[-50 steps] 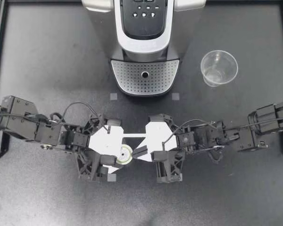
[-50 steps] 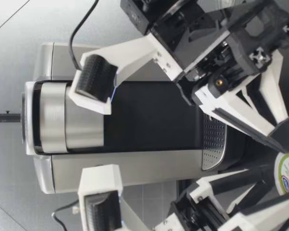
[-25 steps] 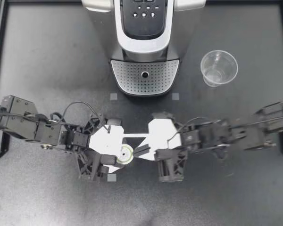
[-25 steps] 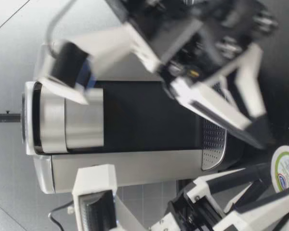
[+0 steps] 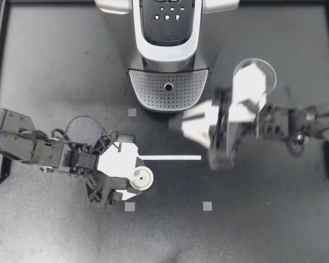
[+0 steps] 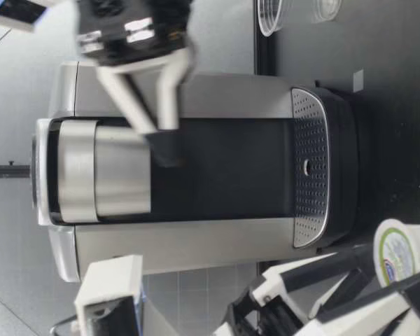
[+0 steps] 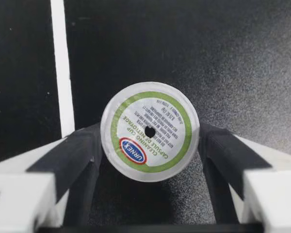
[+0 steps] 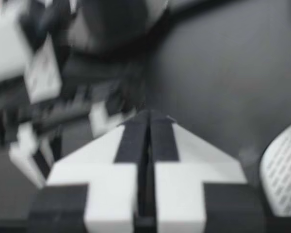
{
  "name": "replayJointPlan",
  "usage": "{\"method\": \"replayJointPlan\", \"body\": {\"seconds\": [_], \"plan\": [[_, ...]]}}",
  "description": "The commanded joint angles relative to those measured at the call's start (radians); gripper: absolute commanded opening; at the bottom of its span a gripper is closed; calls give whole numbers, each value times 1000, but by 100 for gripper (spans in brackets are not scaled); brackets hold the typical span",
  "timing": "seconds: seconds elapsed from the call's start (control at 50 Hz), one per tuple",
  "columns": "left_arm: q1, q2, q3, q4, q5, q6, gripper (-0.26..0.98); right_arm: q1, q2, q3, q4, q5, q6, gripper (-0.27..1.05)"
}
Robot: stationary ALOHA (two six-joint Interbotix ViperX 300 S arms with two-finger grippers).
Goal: Place the coffee capsule inside the capsule container, then place the cup onto the center of the cup tray, then push the 'Hot Water' and 'Travel Mug' buttons.
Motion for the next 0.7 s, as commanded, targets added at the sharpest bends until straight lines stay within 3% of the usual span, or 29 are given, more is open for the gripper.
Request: {"method": "replayJointPlan", "body": {"seconds": [0.0, 0.44, 0.68], "plan": [[5, -34, -8, 0, -8, 0, 53, -29, -37, -11, 0, -49, 2, 12], [5, -35, -9, -2, -8, -3, 53, -124, -78, -18, 2, -178, 2, 12], [5, -35, -11, -2, -8, -3, 53, -132, -71, -51, 2, -227, 0, 12]]}}
